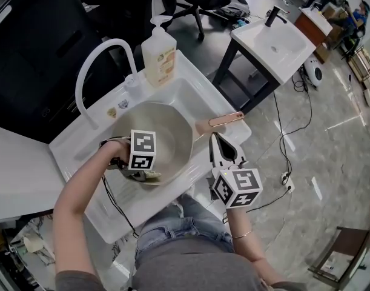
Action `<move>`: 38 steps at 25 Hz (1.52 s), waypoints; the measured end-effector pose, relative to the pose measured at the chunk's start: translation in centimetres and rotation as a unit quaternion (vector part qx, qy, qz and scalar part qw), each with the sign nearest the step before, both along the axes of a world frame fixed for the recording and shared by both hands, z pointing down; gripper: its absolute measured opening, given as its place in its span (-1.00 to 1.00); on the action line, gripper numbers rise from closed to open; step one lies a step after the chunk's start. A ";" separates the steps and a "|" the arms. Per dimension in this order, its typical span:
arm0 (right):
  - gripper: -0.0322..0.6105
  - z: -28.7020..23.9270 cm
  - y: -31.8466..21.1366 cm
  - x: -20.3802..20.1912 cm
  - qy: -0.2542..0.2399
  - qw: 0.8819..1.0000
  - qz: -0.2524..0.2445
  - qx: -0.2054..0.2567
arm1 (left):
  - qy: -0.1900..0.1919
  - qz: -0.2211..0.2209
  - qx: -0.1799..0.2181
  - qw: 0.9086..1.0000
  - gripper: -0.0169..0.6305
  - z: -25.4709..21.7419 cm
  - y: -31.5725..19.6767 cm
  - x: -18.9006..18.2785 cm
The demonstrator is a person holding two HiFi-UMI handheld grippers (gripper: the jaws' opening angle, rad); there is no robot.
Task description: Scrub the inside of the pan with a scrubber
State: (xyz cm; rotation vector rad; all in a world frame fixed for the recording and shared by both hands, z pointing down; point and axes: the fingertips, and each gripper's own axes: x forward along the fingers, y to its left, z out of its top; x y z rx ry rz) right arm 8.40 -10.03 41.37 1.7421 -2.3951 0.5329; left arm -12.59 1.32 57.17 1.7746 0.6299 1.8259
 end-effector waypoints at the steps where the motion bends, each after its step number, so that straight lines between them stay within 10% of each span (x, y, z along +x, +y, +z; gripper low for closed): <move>1: -0.87 0.0 0.0 0.1 0.000 1.000 0.000 0.000 | 0.009 -0.009 -0.007 1.000 -0.76 -0.1 0.2 0.5; 12: -0.87 0.1 -0.9 0.5 0.004 1.000 -0.010 -0.005 | 0.140 -0.136 -0.070 0.978 -0.76 -1.4 0.1 7.7; 22: -0.87 0.7 -1.6 1.2 0.003 1.000 -0.014 -0.011 | 0.247 -0.304 -0.081 0.917 -0.76 -2.7 -4.2 13.7; 30: -0.87 0.9 -2.1 0.9 0.002 1.000 -0.027 -0.014 | 0.315 -0.467 -0.082 0.822 -0.76 -3.4 -8.2 15.7; 38: -0.87 1.1 -2.9 0.1 0.000 0.999 -0.043 -0.015 | 0.366 -0.673 -0.038 0.642 -0.76 -4.5 -14.9 12.6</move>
